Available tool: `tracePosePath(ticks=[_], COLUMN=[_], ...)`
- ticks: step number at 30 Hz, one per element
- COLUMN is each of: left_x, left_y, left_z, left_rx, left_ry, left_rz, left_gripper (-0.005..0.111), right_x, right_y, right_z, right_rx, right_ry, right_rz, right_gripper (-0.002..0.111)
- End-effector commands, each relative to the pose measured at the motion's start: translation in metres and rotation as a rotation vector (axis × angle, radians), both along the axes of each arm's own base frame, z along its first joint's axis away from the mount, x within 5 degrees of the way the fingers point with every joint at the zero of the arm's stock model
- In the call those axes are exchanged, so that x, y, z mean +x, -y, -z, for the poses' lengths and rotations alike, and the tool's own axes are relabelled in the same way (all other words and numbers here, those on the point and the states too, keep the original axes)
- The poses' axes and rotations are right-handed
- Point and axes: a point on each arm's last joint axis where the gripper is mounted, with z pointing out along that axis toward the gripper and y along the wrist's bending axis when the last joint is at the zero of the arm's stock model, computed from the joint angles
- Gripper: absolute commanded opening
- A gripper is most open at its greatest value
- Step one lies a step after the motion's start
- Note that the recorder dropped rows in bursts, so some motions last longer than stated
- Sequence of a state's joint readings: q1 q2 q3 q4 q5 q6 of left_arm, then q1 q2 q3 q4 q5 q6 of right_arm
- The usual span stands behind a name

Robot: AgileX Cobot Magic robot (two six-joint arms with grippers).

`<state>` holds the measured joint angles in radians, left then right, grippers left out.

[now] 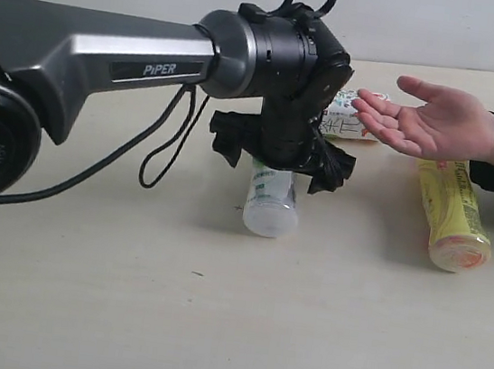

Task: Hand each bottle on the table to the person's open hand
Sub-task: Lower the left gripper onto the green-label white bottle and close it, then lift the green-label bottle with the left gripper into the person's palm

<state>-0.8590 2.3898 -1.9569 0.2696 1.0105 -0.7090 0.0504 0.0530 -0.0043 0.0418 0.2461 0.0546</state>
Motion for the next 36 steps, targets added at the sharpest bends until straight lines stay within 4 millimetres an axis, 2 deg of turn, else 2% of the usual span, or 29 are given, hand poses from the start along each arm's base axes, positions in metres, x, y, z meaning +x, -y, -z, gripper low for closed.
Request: tracePosePath(ticks=[1, 5, 9, 12, 13, 19, 24, 32, 36], left_x=[0.003, 0.002, 0.002, 0.003, 0.002, -0.005, -0.019, -0.046, -0.054], left_y=[0.000, -0.001, -0.011, -0.017, -0.018, -0.013, -0.003, 0.021, 0.031], left_z=[0.012, 0.012, 0.012, 0.007, 0.003, -0.025, -0.059, -0.104, -0.120], left_rx=[0.005, 0.018, 0.109, 0.162, 0.169, 0.123, 0.027, -0.143, -0.221], left_ry=[0.000, -0.008, -0.009, 0.003, 0.007, 0.048, 0.129, 0.219, 0.169], left_rz=[-0.005, -0.009, -0.050, -0.080, -0.081, -0.080, -0.140, -0.033, 0.026], left_gripper=[0.093, 0.059, 0.024, 0.003, 0.000, 0.000, 0.000, 0.000, 0.000], right_x=[0.000, 0.000, 0.000, 0.000, 0.000, 0.000, 0.000, 0.000, 0.000], right_y=[0.000, 0.000, 0.000, 0.000, 0.000, 0.000, 0.000, 0.000, 0.000], right_z=[0.001, 0.001, 0.001, 0.001, 0.001, 0.001, 0.001, 0.001, 0.001], right_rx=[0.002, 0.002, 0.002, 0.002, 0.002, 0.002, 0.002, 0.002, 0.002], right_ry=[0.005, 0.005, 0.005, 0.005, 0.005, 0.005, 0.005, 0.005, 0.005], right_rz=[0.004, 0.004, 0.004, 0.004, 0.004, 0.004, 0.004, 0.004, 0.004], right_gripper=[0.000, 0.000, 0.000, 0.000, 0.000, 0.000, 0.000, 0.000, 0.000])
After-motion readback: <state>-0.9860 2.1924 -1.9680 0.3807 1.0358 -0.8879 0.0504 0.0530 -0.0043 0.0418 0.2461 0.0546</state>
